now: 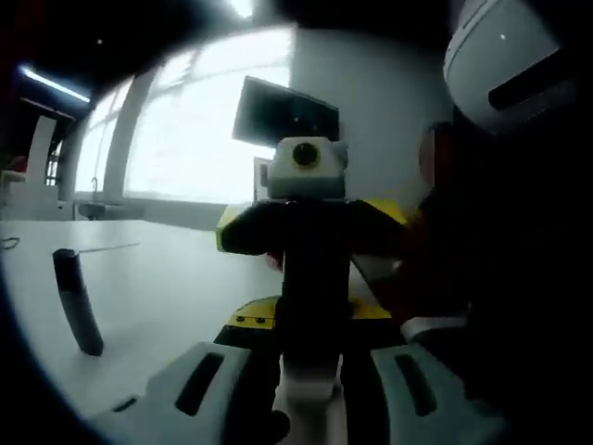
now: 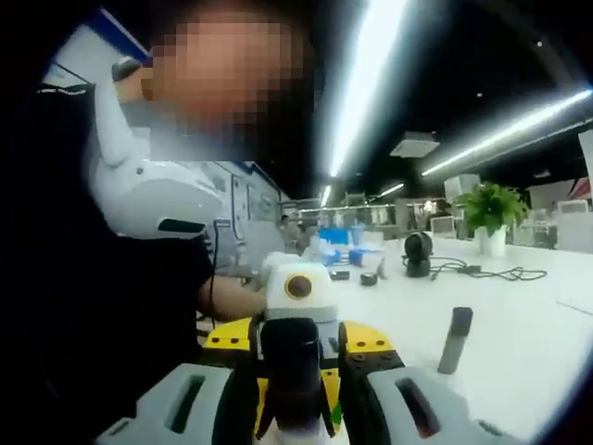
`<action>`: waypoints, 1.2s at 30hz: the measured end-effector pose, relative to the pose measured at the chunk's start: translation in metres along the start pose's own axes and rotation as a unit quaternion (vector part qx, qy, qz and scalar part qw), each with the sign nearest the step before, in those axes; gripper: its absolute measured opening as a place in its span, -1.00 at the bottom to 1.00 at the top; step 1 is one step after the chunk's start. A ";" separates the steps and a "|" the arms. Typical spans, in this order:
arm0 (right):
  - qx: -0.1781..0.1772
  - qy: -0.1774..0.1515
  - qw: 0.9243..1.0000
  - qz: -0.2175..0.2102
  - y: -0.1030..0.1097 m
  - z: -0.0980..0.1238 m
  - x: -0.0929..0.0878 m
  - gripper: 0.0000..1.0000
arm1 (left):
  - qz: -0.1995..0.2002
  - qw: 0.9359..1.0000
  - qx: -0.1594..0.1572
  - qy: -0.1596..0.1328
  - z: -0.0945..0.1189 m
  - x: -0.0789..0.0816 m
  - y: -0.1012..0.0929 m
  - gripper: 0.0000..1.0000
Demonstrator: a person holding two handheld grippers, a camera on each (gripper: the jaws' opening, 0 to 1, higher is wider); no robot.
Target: Pick up cosmetic bottle twist off cap place on table pick up cap screw tight cap place on table
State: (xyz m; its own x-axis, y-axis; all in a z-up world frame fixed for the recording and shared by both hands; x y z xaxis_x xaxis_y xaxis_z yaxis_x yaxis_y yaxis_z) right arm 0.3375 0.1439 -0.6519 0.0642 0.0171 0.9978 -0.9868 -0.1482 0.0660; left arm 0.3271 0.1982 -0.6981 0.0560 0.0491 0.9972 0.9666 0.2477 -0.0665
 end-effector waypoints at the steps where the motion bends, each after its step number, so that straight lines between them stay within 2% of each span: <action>1: -0.001 0.000 1.000 0.000 0.000 -0.002 -0.001 -0.53 | 0.000 1.000 0.001 0.000 0.000 0.000 0.000 -0.72; 4: -0.001 0.004 1.000 -0.002 0.001 -0.003 -0.003 -0.55 | -0.003 1.000 0.006 -0.001 -0.001 0.000 0.001 -0.72; 6: -0.001 0.008 1.000 0.000 0.003 -0.003 -0.003 -0.64 | -0.003 1.000 0.008 -0.001 0.000 0.000 0.002 -0.72; 11: -0.005 0.007 1.000 0.013 0.005 -0.008 -0.003 -0.66 | -0.007 1.000 0.013 -0.002 0.000 0.000 0.003 -0.72; 16: -0.030 0.014 0.999 0.017 0.002 -0.006 -0.002 -0.66 | -0.014 0.999 0.031 -0.003 0.000 0.000 0.008 -0.72; 19: -0.065 0.016 0.998 0.017 -0.003 -0.009 -0.001 -0.66 | -0.018 0.999 0.050 -0.004 0.000 0.000 0.012 -0.72; 29: -0.136 0.011 0.990 0.027 -0.015 -0.006 -0.001 -0.67 | -0.026 0.994 0.105 -0.007 0.001 0.001 0.026 -0.72; 36: -0.210 0.004 0.977 0.026 -0.018 -0.006 -0.002 -0.67 | -0.029 0.991 0.130 -0.009 0.001 0.002 0.030 -0.72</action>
State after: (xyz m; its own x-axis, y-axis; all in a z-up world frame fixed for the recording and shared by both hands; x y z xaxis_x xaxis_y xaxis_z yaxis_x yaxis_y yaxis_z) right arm 0.3540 0.1524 -0.6549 0.0119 0.0285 0.9995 -0.9627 0.2707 0.0038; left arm 0.3559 0.2072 -0.6982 -0.0045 0.0447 0.9990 0.8707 0.4914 -0.0180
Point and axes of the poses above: the point that each gripper's makers call its tool centre point, and the gripper's own axes: z roughly backward along the fingers, y roughly to its left, x roughly out of its top, the point moved 6 cm from there along z, roughly backward along the fingers, and after that the axes turned 8 degrees about x, right-handed, at the moved point
